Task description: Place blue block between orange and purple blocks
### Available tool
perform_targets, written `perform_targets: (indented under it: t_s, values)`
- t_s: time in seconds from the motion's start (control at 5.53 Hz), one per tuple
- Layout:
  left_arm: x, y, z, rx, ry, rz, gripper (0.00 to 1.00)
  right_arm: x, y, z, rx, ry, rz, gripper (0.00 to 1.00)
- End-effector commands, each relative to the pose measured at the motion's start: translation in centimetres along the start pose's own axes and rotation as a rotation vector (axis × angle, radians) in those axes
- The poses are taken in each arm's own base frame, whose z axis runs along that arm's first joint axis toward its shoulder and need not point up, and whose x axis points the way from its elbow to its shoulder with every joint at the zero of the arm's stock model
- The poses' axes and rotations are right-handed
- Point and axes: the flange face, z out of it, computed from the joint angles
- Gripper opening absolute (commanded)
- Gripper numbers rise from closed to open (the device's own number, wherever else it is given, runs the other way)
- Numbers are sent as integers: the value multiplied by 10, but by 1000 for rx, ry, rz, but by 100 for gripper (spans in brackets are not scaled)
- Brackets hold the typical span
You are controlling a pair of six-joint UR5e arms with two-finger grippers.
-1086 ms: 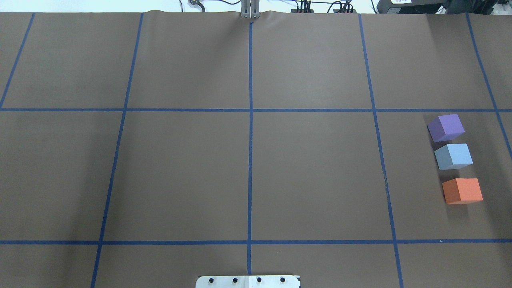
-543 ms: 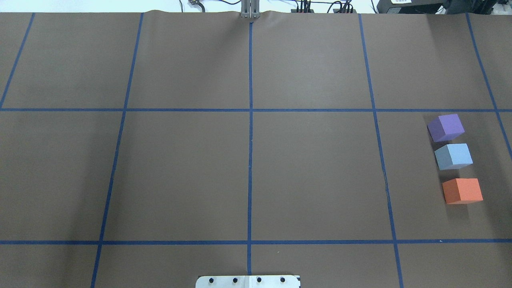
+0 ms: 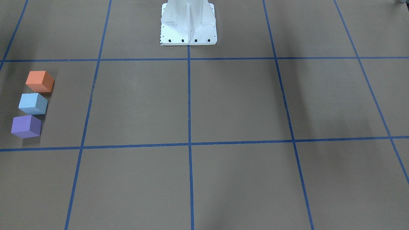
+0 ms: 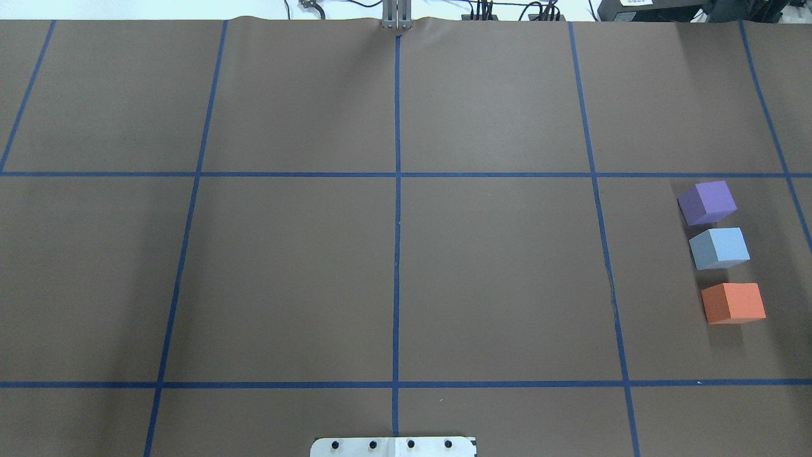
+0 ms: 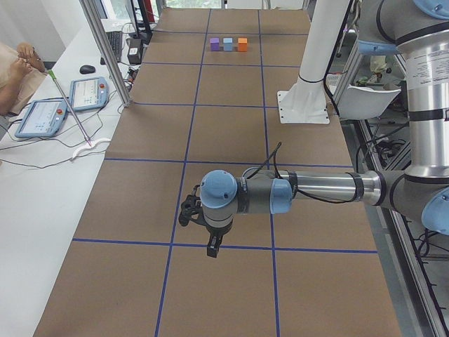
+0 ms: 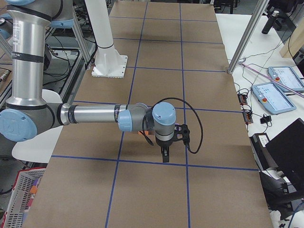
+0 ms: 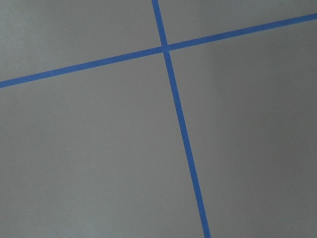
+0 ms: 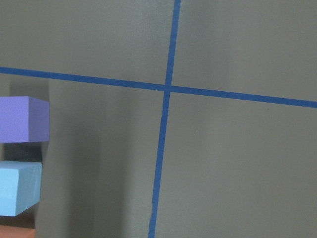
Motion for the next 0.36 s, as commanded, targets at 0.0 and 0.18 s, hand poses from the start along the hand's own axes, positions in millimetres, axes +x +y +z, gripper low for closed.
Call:
perform_targets:
  t_s: [0.0, 0.18]
  values:
    - [0, 0, 0, -1, 0, 1, 100, 1, 0, 1, -1, 1, 1, 100]
    - [0, 0, 0, -1, 0, 1, 100, 1, 0, 1, -1, 4, 1, 100]
